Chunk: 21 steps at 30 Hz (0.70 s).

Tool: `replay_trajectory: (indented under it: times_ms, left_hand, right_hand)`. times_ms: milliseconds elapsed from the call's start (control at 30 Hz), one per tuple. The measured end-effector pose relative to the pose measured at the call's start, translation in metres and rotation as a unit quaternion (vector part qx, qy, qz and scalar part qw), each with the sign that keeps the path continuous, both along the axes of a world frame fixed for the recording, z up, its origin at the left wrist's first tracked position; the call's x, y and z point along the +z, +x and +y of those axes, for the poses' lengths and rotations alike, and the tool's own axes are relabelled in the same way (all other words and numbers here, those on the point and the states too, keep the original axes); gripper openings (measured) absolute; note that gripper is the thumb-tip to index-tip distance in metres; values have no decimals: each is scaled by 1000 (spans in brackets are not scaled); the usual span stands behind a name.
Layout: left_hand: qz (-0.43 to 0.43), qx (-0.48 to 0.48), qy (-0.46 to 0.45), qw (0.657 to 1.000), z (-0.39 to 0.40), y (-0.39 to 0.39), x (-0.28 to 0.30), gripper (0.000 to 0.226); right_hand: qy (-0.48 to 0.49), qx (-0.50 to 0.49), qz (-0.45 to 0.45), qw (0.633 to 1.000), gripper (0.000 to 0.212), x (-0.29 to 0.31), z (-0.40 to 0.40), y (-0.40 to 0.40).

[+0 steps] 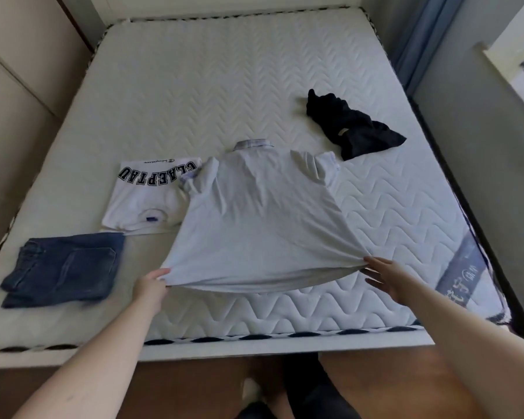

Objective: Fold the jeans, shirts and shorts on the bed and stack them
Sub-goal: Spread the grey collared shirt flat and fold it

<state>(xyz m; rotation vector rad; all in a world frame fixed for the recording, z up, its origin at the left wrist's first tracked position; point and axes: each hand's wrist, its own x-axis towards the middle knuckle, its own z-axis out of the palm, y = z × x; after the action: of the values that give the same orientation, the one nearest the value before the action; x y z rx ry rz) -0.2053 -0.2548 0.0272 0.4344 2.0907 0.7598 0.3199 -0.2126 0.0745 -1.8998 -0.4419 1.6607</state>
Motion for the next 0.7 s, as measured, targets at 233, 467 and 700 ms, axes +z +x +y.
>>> replay_trajectory:
  times_ms: [233,467,700]
  left_hand:
    - [73,-18,10,997,-59,-11,-69,27]
    - [92,13,-18,996,-83,-11,-134,40]
    - [94,19,-7,995,-104,-6,-204,30]
  right_hand:
    - [-8,-45,-67,997,28,-78,-46,-13]
    - [-24,-66,-69,995,30,-141,-75,3]
    - [-44,-58,-102,992,28,-229,-85,15]
